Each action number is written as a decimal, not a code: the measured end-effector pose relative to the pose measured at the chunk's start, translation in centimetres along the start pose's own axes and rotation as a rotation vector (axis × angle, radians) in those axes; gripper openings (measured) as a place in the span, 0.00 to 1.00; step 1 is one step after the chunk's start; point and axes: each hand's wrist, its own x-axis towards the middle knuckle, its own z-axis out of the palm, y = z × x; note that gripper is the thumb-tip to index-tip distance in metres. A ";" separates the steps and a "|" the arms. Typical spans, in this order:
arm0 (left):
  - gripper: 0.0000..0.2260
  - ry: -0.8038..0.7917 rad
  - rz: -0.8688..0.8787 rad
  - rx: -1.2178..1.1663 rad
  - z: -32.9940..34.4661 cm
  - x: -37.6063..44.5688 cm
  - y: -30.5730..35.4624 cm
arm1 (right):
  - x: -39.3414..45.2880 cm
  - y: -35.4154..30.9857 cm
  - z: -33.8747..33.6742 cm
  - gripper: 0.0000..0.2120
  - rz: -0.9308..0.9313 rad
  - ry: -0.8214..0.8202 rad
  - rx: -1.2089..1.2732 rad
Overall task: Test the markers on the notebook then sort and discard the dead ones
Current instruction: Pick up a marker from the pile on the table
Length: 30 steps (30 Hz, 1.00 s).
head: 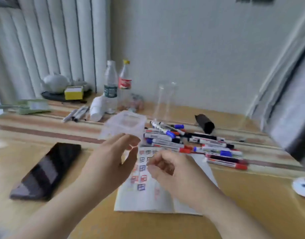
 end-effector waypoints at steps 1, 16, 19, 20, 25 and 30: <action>0.11 -0.023 0.023 -0.041 1.9 1.2 1.4 | -0.3 1.7 -2.2 0.03 0.023 0.048 -0.026; 0.04 -0.318 0.121 -0.127 17.5 7.9 5.7 | 2.2 20.5 -15.1 0.14 0.281 0.168 -0.805; 0.04 -0.327 0.100 -0.132 17.9 8.1 4.8 | 3.0 21.3 -15.9 0.11 0.284 0.092 -0.774; 0.05 -0.332 0.089 -0.130 17.9 8.1 4.5 | 3.1 21.5 -16.0 0.10 0.277 0.072 -0.762; 0.06 -0.361 0.028 -0.122 17.4 8.1 3.2 | 3.5 21.2 -16.8 0.12 0.205 -0.051 -0.829; 0.06 -0.368 -0.003 -0.124 16.0 7.7 2.7 | 3.6 20.7 -16.4 0.17 0.133 -0.119 -1.113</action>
